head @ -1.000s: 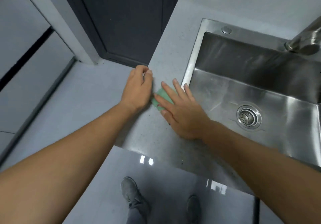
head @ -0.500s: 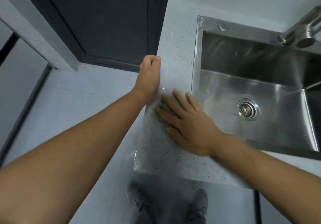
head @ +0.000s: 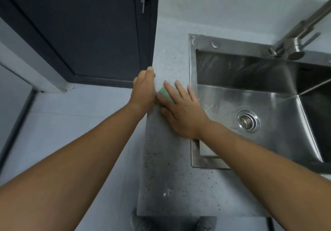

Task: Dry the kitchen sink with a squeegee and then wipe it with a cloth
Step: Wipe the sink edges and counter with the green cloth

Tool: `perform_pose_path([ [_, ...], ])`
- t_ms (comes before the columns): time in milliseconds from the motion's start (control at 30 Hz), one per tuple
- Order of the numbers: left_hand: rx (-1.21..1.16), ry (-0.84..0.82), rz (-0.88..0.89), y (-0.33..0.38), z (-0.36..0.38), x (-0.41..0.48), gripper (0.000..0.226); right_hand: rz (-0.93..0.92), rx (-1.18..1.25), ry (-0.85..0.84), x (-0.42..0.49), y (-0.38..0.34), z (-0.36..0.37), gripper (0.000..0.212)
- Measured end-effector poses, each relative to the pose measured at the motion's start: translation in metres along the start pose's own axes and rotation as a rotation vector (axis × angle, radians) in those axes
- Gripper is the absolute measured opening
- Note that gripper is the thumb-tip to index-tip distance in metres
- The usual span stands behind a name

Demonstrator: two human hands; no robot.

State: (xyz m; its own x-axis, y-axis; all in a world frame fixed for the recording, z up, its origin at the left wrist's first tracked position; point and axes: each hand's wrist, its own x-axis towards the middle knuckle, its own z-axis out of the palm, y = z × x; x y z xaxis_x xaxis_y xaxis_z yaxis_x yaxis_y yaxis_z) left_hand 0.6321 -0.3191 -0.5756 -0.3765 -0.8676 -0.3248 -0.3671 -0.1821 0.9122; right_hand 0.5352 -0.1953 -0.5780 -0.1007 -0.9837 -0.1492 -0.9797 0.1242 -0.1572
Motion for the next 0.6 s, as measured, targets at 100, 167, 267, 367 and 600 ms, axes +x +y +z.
perform_pose_path([
  [100, 0.004, 0.051, 0.038, 0.005, 0.001, 0.01, 0.032, 0.055, 0.053, 0.032, 0.049, 0.031, -0.011, 0.05],
  [167, 0.059, 0.059, 0.068, 0.007, 0.005, 0.015, 0.037, 0.075, 0.209, 0.074, 0.069, 0.051, -0.016, 0.047],
  [267, 0.156, 0.049, 0.161, 0.012, 0.011, 0.017, 0.038, 0.073, 0.394, 0.164, 0.084, 0.07, -0.021, 0.046],
  [367, 0.209, -0.01, 0.217, 0.02, 0.019, 0.009, 0.03, 0.112, 0.497, 0.156, 0.094, 0.081, -0.031, 0.045],
  [600, -0.048, -0.024, 0.303, 0.07, 0.065, -0.003, 0.02, 0.531, 1.641, 0.476, 0.057, 0.082, -0.069, 0.024],
])
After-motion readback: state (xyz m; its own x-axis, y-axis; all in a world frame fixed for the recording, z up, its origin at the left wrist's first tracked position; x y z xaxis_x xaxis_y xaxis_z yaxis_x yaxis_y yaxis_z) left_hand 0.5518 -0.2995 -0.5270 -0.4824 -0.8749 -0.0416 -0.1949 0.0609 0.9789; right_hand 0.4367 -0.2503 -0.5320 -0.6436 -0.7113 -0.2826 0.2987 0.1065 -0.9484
